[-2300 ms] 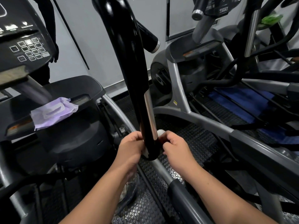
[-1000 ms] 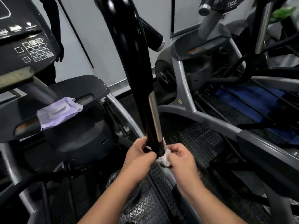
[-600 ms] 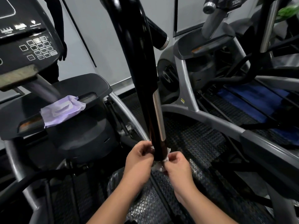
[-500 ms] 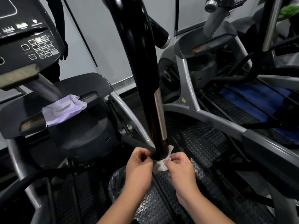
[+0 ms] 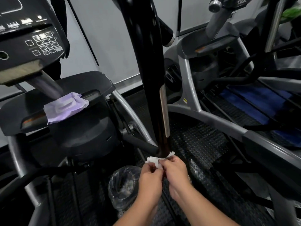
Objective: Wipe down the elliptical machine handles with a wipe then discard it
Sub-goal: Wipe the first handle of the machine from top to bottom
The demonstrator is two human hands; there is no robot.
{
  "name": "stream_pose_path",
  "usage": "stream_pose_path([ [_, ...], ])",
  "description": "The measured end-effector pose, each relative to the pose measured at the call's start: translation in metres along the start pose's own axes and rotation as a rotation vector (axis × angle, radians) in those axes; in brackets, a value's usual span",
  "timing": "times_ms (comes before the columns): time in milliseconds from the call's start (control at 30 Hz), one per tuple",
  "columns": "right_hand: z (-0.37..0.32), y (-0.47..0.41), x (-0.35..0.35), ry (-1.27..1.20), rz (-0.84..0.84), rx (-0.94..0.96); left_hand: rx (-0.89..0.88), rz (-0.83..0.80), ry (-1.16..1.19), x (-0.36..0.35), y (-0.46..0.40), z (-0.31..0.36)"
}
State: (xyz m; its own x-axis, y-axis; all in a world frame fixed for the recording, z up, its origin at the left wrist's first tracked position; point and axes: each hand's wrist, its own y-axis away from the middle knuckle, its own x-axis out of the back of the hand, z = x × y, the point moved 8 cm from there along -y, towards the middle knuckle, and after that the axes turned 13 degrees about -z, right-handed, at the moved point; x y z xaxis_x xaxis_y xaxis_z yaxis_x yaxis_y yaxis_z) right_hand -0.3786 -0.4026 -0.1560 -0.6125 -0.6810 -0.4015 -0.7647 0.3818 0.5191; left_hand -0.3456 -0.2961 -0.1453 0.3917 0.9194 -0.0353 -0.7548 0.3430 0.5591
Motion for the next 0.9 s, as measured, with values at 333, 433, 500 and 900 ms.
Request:
stream_pose_path([
  [333,-0.025,0.001,0.010,0.274,-0.026,0.082,-0.123,0.081,0.070,-0.002,-0.014,0.026],
  [433,-0.045,0.006,0.015,0.481,0.058,0.218,-0.220,0.101,-0.075,0.004,-0.015,0.042],
  [500,-0.052,0.008,0.009,0.518,0.025,0.258,-0.245,0.097,-0.219,0.010,-0.024,0.049],
  [900,-0.064,0.001,0.012,0.656,0.002,0.217,-0.350,-0.134,-0.694,0.003,-0.055,0.085],
])
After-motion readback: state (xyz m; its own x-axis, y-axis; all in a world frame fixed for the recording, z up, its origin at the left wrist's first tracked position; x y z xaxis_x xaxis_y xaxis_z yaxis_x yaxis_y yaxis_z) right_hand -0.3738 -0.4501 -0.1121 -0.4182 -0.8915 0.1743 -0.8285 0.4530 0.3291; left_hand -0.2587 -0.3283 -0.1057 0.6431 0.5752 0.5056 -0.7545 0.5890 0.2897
